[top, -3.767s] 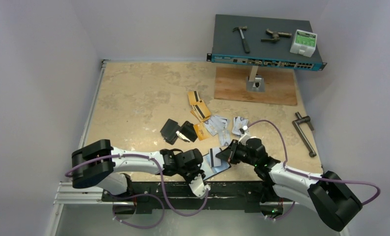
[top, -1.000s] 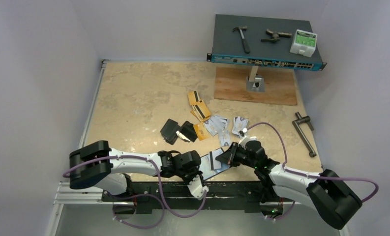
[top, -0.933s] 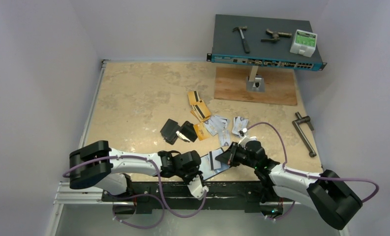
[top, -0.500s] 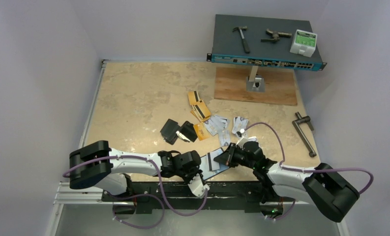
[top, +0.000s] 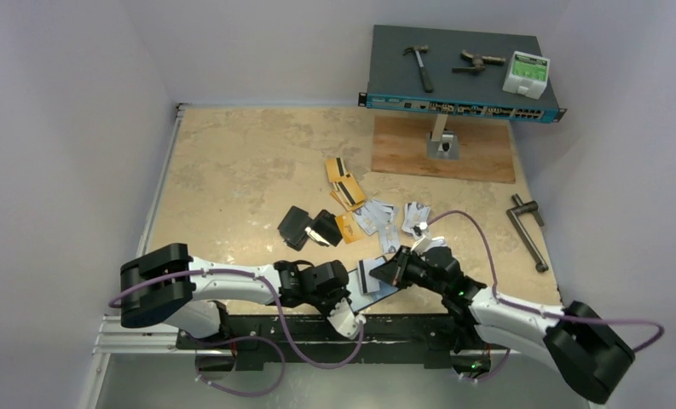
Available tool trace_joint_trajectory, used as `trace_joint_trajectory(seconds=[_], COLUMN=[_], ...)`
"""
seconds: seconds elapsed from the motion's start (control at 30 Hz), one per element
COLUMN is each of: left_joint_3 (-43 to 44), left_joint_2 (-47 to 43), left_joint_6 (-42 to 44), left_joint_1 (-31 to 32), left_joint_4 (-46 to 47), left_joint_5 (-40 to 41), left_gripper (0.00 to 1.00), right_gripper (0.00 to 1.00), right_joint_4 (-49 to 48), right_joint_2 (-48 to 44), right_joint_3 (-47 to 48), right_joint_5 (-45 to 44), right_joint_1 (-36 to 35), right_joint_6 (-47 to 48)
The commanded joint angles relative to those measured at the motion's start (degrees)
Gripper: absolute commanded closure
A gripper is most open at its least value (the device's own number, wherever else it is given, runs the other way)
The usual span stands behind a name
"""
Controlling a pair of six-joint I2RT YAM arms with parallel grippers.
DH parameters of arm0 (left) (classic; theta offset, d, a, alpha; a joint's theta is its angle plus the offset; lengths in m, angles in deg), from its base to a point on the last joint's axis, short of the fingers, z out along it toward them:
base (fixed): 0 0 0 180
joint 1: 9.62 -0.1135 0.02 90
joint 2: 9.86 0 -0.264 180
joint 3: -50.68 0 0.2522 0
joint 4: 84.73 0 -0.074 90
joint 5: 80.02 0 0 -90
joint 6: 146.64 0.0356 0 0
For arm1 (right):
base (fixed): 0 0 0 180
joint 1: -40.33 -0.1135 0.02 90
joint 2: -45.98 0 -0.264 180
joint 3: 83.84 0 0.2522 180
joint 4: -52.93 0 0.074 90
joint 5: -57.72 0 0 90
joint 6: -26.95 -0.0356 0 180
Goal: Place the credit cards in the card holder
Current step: Insert the credit card into the card holder.
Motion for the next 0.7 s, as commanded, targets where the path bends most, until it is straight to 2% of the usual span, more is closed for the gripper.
trace_joint_trajectory(seconds=[0.0, 0.13, 0.33, 0.5, 0.67], left_joint_3=[0.72, 0.62, 0.38, -0.23, 0.06], left_joint_2=[-0.40, -0.47, -0.86, -1.35, -1.36], left_joint_6=[-1.63, -1.47, -1.28, -1.39, -1.06], left_joint_1=[0.11, 0.16, 0.15, 0.07, 0.07], left_joint_4=[-1.28, -1.53, -1.44, -1.50, -1.44], left_joint_5=[-0.17, -0.05, 0.36, 0.70, 0.48], left_gripper=[0.98, 0.98, 0.98, 0.98, 0.98], right_gripper=[1.00, 1.00, 1.00, 1.00, 1.00], right_joint_4=[10.58, 14.19, 13.11, 13.76, 12.10], right_joint_2=[-12.77, -18.05, -7.61, -8.10, -5.51], right_joint_3=[-3.46, -4.43, -1.34, -1.27, -1.08], right_joint_5=[-5.91, -8.82, -9.45, -11.58, -9.04], right_joint_1=[-0.24, -0.19, -0.64, -1.90, -1.97], right_joint_6=[-1.47, -2.28, -1.32, -1.81, -1.21])
